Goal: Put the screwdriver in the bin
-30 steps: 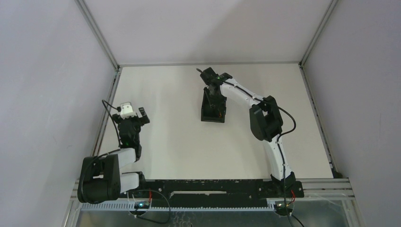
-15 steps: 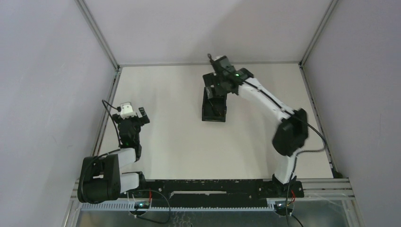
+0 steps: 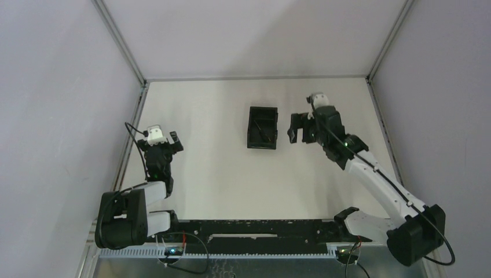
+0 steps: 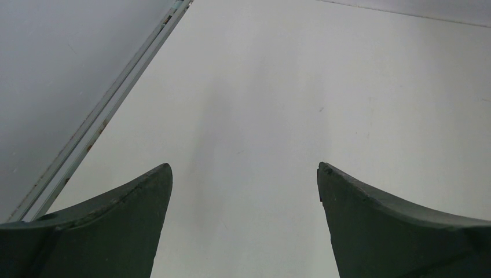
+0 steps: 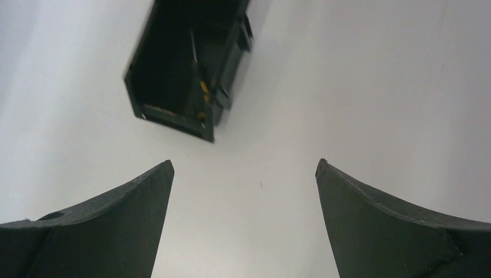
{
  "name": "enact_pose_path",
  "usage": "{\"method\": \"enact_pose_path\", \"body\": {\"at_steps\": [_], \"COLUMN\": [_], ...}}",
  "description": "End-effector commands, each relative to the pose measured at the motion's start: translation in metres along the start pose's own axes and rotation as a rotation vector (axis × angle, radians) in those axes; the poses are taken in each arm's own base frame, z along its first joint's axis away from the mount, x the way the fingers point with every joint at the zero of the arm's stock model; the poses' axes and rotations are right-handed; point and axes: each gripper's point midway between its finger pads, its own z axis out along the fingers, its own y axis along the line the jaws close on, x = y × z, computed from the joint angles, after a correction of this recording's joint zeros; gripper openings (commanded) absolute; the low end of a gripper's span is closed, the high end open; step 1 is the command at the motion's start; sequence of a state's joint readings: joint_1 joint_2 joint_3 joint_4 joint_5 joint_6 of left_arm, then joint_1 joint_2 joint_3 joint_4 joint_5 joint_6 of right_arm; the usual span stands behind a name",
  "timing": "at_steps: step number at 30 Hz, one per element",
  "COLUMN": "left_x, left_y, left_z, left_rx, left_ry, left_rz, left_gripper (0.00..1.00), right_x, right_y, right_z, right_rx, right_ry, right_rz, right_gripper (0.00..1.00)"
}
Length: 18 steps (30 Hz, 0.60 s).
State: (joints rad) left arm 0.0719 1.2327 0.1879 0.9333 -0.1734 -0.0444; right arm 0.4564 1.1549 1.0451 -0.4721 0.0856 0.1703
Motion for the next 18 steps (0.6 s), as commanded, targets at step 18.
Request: {"method": "enact_pose_path", "body": {"at_steps": [18], "left_x": [-0.027], "left_y": [-0.004], "left_z": [0.009], "left_rx": [0.005], "left_ry": [-0.075], "left_rz": [0.002], "left_gripper": [1.0], "right_x": [0.087], "right_y": [-0.057], "right_z": [0.006], "right_rx": [0.123], "right_ry": [-0.212], "right_rz": [0.235], "right_gripper": [1.0]}}
